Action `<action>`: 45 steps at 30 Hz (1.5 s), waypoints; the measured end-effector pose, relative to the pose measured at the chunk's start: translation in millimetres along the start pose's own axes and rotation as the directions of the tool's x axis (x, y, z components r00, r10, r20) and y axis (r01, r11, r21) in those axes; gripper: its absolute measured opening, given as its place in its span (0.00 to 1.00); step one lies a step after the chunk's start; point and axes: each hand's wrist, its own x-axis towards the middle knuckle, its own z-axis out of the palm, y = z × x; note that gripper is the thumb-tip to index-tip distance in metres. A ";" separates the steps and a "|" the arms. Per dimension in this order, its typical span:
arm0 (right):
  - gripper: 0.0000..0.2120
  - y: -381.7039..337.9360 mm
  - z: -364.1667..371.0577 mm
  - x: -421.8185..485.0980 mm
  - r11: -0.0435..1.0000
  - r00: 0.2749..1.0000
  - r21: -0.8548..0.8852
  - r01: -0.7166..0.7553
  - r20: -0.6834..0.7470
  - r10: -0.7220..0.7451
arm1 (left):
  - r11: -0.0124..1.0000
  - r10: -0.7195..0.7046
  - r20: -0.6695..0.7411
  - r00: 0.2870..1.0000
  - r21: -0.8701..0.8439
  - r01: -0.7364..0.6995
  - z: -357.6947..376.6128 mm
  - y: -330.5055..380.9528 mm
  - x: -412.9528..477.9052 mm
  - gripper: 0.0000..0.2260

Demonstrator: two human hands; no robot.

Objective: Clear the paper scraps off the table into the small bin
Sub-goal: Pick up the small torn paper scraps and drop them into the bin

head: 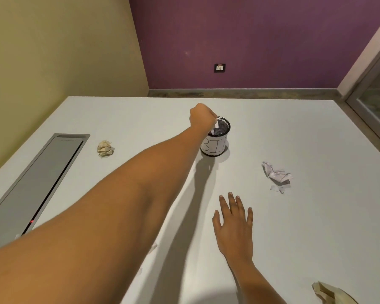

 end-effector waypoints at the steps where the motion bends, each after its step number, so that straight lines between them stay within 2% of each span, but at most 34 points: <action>1: 0.23 -0.3 0.0 0.0 1.000 1.000 0.002 -0.003 -0.001 0.003 | 1.000 -0.011 0.007 1.000 0.027 0.011 4.2 1.5 4.7 0.08; 4: 0.23 -1.6 -0.9 -0.5 1.000 1.000 0.015 -0.007 -0.015 0.007 | 0.997 -0.019 -0.008 1.000 0.075 0.019 9.3 0.1 13.3 0.09; 8: 0.23 -1.5 -0.9 -1.2 1.000 1.000 0.017 -0.005 -0.022 0.006 | 0.999 -0.005 -0.018 1.000 0.047 0.006 -5.1 -17.8 13.6 0.08; 11: 0.23 -0.7 0.7 -1.5 1.000 1.000 0.000 -0.002 -0.023 0.002 | 1.000 -0.010 -0.044 0.999 0.019 0.011 -33.9 -49.1 9.9 0.06; 15: 0.21 -1.6 2.1 -2.2 1.000 0.996 -0.018 0.003 -0.091 -0.005 | 0.996 -0.076 -0.078 0.994 0.042 0.080 -82.3 -103.9 -13.9 0.04; 18: 0.20 -0.7 4.3 -2.6 0.999 0.988 -0.038 0.010 -0.153 -0.015 | 0.974 -0.052 -0.026 0.998 0.220 0.056 -117.0 -149.5 -47.8 0.05; 21: 0.21 -0.3 6.4 -1.7 1.000 0.992 -0.024 0.003 -0.122 -0.006 | 0.923 -0.049 -0.003 0.999 0.383 0.047 -144.4 -186.5 -83.2 0.06; 24: 0.21 -0.2 6.7 -1.3 0.999 0.992 -0.035 0.013 -0.128 -0.017 | 0.904 -0.046 0.024 0.999 0.426 0.031 -154.5 -210.1 -109.8 0.10; 28: 0.21 0.9 6.3 -1.5 0.999 0.994 -0.046 0.012 -0.107 -0.017 | 0.898 0.005 0.184 0.983 0.432 -0.085 -157.4 -234.7 -134.1 0.17; 31: 0.21 0.2 5.8 -1.9 0.999 0.991 -0.047 0.019 -0.134 -0.025 | 0.907 0.012 0.381 0.925 0.386 -0.171 -159.1 -245.2 -139.5 0.22; 34: 0.22 0.3 5.6 -1.9 0.999 0.994 -0.033 0.012 -0.105 -0.016 | 0.872 -0.017 0.481 0.877 0.436 -0.222 -159.3 -247.8 -136.7 0.26; 39: 0.22 1.1 5.2 -1.2 1.000 0.998 -0.025 0.008 -0.064 -0.010 | 0.832 -0.051 0.523 0.851 0.493 -0.253 -158.1 -250.3 -131.4 0.25; 45: 0.22 2.1 4.9 -1.9 1.000 0.998 -0.024 0.003 -0.065 -0.004 | 0.766 0.033 0.385 0.922 0.583 -0.271 -154.0 -250.6 -128.4 0.17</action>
